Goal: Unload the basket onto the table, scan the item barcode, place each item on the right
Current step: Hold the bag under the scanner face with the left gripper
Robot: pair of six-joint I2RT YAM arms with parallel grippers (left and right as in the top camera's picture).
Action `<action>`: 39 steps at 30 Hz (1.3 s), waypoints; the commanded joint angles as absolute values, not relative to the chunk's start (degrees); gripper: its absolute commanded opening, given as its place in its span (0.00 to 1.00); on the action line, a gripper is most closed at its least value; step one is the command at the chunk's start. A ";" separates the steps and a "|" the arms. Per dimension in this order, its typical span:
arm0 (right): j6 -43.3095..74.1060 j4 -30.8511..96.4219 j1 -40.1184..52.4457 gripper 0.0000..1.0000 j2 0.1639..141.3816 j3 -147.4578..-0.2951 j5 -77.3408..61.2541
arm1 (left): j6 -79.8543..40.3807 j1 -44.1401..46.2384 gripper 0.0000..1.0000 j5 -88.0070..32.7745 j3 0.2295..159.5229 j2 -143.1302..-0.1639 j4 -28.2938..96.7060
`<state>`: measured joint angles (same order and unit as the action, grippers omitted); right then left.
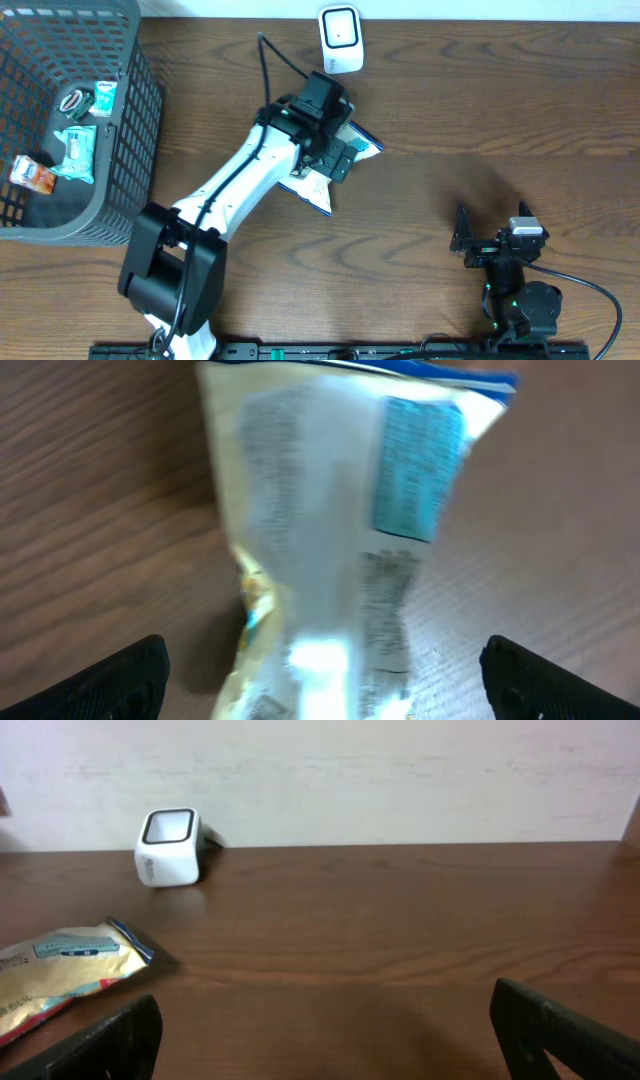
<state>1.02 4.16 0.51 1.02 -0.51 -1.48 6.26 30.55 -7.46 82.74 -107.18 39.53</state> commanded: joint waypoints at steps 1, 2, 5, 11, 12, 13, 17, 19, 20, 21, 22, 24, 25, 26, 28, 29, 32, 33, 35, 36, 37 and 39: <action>1.63 4.27 0.14 0.99 0.78 -0.32 -1.19 | 13.06 32.27 0.98 -7.92 82.30 -108.64 39.81; 1.63 4.27 0.14 0.99 0.78 -0.32 -1.19 | 13.08 32.49 0.98 -7.90 82.30 -109.08 39.81; 1.63 4.27 0.14 0.99 0.78 -0.32 -1.19 | 13.10 32.60 0.98 -7.90 82.30 -110.87 39.46; 1.63 4.27 0.14 0.99 0.78 -0.32 -1.19 | 13.02 32.60 0.96 -2.92 82.28 -115.85 37.32; 1.63 4.27 0.14 0.99 0.78 -0.32 -1.19 | 12.88 32.60 0.92 -0.34 82.28 -116.95 36.58; 1.63 4.27 0.14 0.99 0.78 -0.32 -1.19 | 12.56 32.60 0.88 1.28 82.28 -117.54 36.03; 1.63 4.27 0.14 0.99 0.78 -0.32 -1.19 | 7.68 32.49 0.62 5.23 82.30 -118.65 33.26; 1.63 4.27 0.14 0.99 0.78 -0.32 -1.19 | 4.16 32.47 0.53 5.23 82.41 -118.28 31.79; 1.63 4.27 0.14 0.99 0.78 -0.32 -1.19 | 1.83 32.42 0.47 5.23 82.54 -117.97 30.85; 1.63 4.27 0.14 0.99 0.78 -0.32 -1.19 | -0.58 32.42 0.44 5.23 82.83 -117.75 30.04; 1.63 4.27 0.14 0.99 0.78 -0.32 -1.19 | -2.94 32.42 0.39 5.21 83.31 -117.40 29.47; 1.63 4.27 0.14 0.99 0.78 -0.32 -1.19 | -6.96 32.42 0.31 5.21 84.36 -116.71 28.77; 1.63 4.27 0.14 0.99 0.78 -0.32 -1.19 | -9.04 32.42 0.29 5.21 84.97 -116.18 28.53; 1.63 4.27 0.14 0.99 0.78 -0.32 -1.19 | -11.00 32.36 0.28 5.21 85.54 -115.66 28.32; 1.63 4.27 0.14 0.99 0.78 -0.32 -1.19 | -14.55 32.12 0.25 5.21 86.52 -114.56 28.12; 1.63 4.27 0.14 0.99 0.78 -0.32 -1.19 | -16.53 31.86 0.24 5.21 86.91 -113.97 28.01; 1.65 4.27 0.14 0.99 0.78 -0.32 -1.19 | -21.47 30.85 0.24 5.21 87.15 -112.20 27.24; 1.63 4.27 0.14 0.99 0.78 -0.32 -1.19 | -23.07 30.41 0.24 5.21 87.15 -111.77 26.94; 1.63 4.27 0.14 0.99 0.78 -0.32 -1.19 | -27.00 29.12 0.24 5.21 87.15 -111.07 26.52; 1.63 4.27 0.14 0.99 0.78 -0.32 -1.19 | -28.53 28.53 0.24 5.21 87.15 -110.91 26.39; 1.63 4.27 0.14 0.99 0.78 -0.32 -1.19 | -30.37 27.90 0.24 5.21 87.15 -110.85 26.37; 1.63 4.27 0.14 0.99 0.78 -0.32 -1.19 | -33.19 26.98 0.25 5.15 87.15 -110.83 26.26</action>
